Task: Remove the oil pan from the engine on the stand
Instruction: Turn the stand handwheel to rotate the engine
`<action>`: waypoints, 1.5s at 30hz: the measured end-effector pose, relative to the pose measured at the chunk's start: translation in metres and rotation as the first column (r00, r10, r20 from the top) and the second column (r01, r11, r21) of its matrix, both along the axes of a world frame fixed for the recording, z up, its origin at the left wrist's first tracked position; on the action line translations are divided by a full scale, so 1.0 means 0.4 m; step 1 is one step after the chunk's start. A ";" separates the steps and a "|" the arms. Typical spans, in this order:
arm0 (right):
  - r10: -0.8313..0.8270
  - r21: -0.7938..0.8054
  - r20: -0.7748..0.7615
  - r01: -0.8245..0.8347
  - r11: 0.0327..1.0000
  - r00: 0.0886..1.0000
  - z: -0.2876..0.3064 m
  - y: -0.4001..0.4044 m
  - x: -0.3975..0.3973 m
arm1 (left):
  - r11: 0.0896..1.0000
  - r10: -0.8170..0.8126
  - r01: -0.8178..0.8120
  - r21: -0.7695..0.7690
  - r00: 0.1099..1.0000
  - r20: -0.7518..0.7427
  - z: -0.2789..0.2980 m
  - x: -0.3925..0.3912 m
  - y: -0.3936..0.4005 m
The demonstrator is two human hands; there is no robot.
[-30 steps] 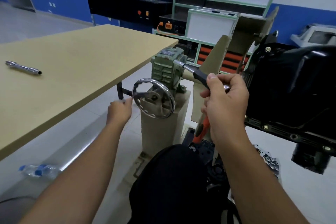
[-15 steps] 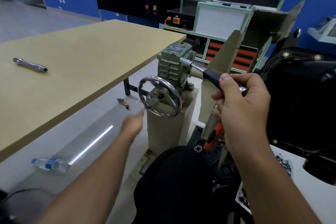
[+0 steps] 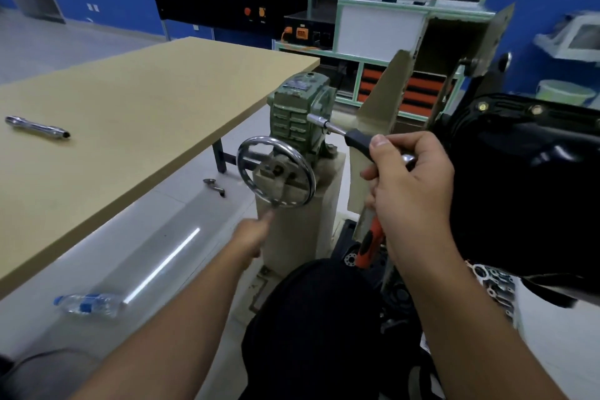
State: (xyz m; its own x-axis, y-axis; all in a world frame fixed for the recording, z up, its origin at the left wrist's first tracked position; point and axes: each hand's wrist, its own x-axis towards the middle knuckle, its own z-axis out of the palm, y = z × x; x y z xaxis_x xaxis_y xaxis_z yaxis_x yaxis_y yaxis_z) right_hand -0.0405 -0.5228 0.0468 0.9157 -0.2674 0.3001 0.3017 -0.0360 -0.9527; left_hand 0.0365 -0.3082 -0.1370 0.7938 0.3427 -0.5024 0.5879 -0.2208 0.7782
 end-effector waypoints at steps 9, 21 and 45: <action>0.044 0.050 -0.022 -0.043 0.998 0.999 0.004 0.002 -0.013 | 0.963 -0.260 0.215 0.160 0.895 0.363 0.222 0.030 -0.055; -0.018 -0.023 0.069 0.020 1.000 0.997 0.028 -0.085 -0.037 | 0.902 0.097 -0.312 0.300 0.821 0.562 0.182 0.056 0.110; -0.020 0.024 0.187 0.016 1.000 0.982 0.045 -0.129 -0.156 | 0.860 0.042 -0.272 0.433 0.881 0.470 0.228 -0.018 -0.008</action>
State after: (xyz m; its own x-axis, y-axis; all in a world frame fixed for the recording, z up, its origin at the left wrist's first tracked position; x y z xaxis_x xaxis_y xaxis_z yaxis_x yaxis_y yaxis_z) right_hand -0.1027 -0.5743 0.0649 0.8391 -0.2917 0.4591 0.4738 -0.0224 -0.8803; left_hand 0.0292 -0.3113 -0.0458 0.8004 0.5841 0.1352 0.2779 -0.5612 0.7796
